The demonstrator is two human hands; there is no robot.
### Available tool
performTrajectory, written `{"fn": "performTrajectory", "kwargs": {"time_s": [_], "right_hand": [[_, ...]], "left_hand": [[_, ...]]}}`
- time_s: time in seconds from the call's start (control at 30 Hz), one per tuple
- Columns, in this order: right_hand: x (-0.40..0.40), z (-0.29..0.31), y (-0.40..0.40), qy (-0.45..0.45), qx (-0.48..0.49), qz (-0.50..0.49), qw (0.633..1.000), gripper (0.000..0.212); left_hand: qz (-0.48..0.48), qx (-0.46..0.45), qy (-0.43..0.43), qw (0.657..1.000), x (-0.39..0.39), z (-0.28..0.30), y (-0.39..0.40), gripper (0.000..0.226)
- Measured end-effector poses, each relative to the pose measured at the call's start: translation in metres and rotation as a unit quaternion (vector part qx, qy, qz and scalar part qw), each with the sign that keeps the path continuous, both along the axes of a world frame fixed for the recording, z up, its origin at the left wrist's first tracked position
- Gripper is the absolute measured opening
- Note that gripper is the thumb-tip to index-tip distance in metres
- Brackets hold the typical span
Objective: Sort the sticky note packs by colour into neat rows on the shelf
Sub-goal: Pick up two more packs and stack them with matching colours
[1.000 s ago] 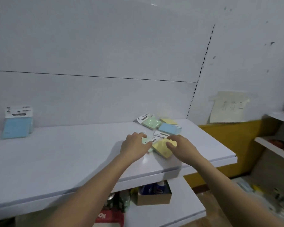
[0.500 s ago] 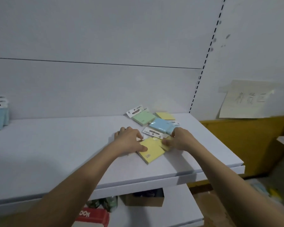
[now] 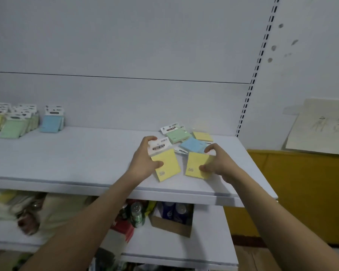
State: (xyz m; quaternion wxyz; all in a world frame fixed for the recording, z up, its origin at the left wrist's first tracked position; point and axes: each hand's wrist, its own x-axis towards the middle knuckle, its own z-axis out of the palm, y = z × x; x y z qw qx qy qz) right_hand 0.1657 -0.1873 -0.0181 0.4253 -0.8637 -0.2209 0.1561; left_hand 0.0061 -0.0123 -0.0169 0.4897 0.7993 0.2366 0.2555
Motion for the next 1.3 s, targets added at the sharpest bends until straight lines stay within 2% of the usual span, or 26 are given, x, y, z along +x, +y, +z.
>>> {"fn": "performTrajectory", "kwargs": {"time_s": [0.1,0.17,0.23,0.3,0.37,0.47,0.63,0.9,1.1,1.3], "right_hand": [[-0.010,-0.007,-0.014,0.072,0.110,-0.070,0.989,0.088],[-0.014,-0.011,-0.021,0.113,0.149,-0.092,0.978,0.093],[-0.017,-0.011,-0.028,0.153,0.164,-0.089,0.970,0.081],[-0.018,-0.012,-0.033,0.187,0.174,-0.071,0.964,0.054],[-0.019,-0.013,-0.032,0.197,0.191,-0.050,0.960,0.035],[-0.027,-0.008,-0.022,0.188,0.237,-0.006,0.953,0.021],[-0.061,0.005,0.012,0.175,0.298,0.080,0.935,0.022],[-0.129,0.023,0.100,0.169,0.276,0.193,0.926,0.019],[-0.203,0.026,0.192,0.171,0.269,0.223,0.921,0.015],[-0.274,0.030,0.283,0.167,0.251,0.225,0.927,0.015]], "left_hand": [[0.040,-0.086,-0.017,0.995,-0.006,-0.002,-0.012,0.081],[0.057,-0.126,-0.022,0.990,-0.009,-0.002,-0.016,0.073],[0.050,-0.172,-0.032,0.983,-0.012,-0.002,-0.018,0.055],[0.039,-0.204,-0.040,0.977,-0.017,-0.003,-0.018,0.040],[0.041,-0.226,-0.055,0.972,-0.023,-0.003,-0.017,0.031],[0.060,-0.241,-0.074,0.966,-0.037,-0.002,-0.013,0.027],[0.113,-0.257,-0.091,0.956,-0.075,0.004,0.005,0.026],[0.175,-0.210,-0.093,0.958,-0.159,0.023,0.068,0.022],[0.208,-0.215,-0.086,0.950,-0.244,0.021,0.132,0.027],[0.221,-0.230,-0.115,0.941,-0.326,0.024,0.203,0.023]]}}
